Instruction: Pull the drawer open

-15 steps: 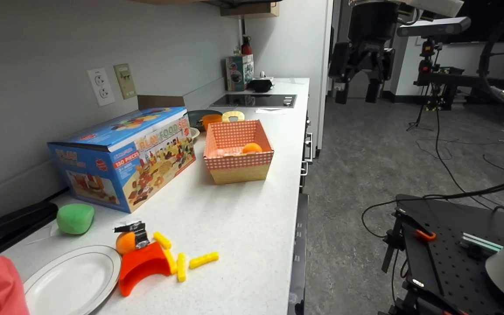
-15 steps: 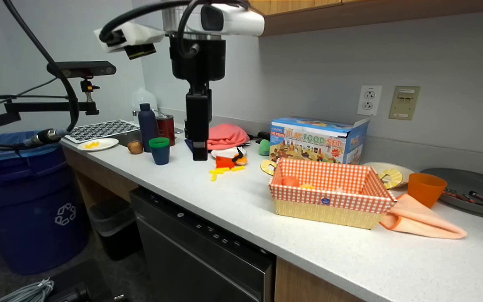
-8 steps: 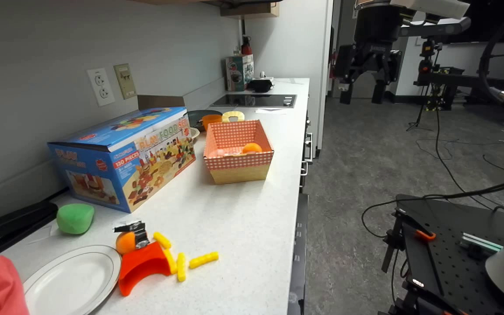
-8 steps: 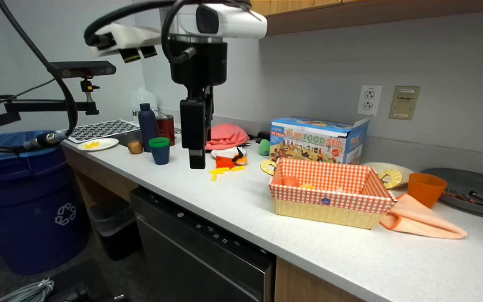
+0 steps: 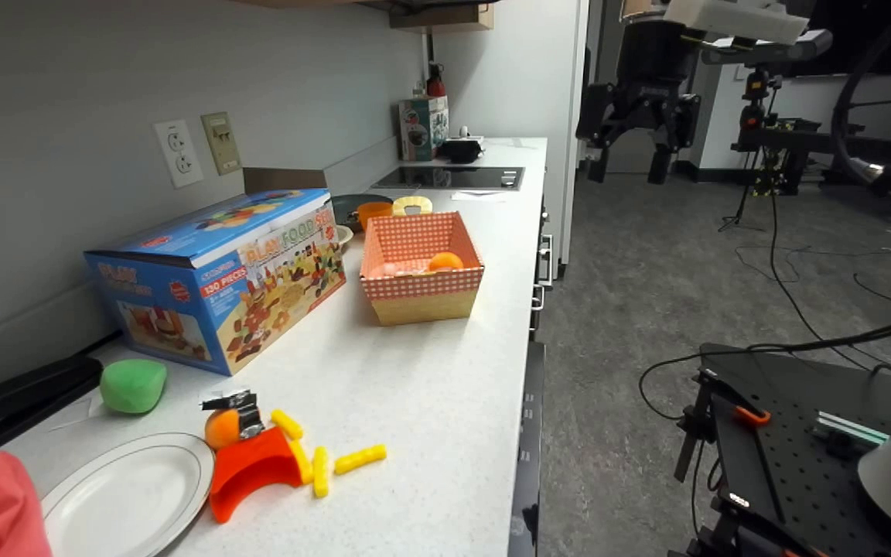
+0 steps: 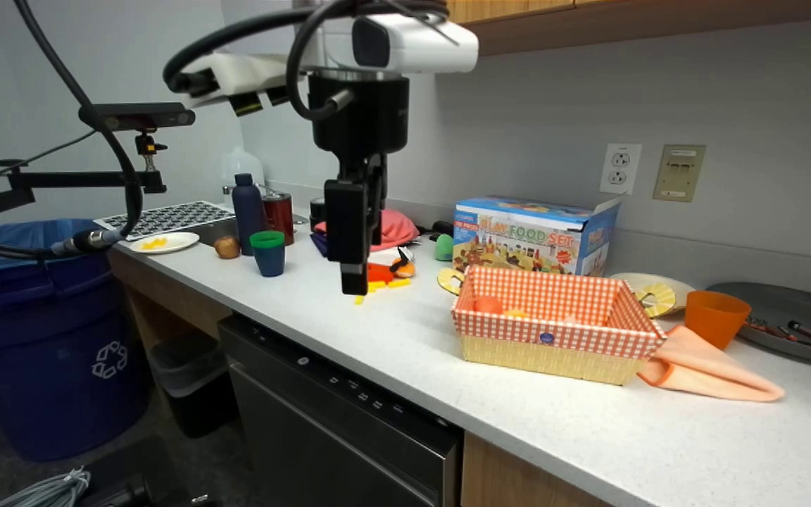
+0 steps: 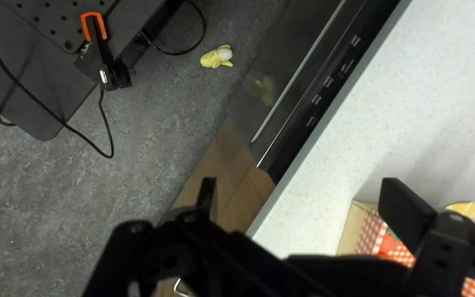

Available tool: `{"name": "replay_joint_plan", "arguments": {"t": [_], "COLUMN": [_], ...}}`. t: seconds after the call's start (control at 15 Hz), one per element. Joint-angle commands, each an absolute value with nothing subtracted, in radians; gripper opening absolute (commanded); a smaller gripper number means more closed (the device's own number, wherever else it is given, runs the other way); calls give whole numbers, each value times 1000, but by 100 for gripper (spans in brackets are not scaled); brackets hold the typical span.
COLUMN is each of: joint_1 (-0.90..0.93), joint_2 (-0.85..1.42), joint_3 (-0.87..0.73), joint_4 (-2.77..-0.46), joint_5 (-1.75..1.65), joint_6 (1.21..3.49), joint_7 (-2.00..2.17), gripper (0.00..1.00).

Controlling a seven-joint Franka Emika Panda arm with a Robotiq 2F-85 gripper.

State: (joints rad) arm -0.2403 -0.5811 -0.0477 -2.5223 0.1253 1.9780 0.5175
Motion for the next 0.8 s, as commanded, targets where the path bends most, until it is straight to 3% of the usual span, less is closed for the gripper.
{"name": "replay_joint_plan", "arguments": {"t": [0.0, 0.73], "joint_1": [-303, -349], "joint_2": [-456, -89], "joint_3": [-78, -196], "joint_4": [-2453, -2388], "joint_5": [128, 112], "joint_6": [2043, 2352], "joint_7": [576, 686], "gripper": [100, 100]}}
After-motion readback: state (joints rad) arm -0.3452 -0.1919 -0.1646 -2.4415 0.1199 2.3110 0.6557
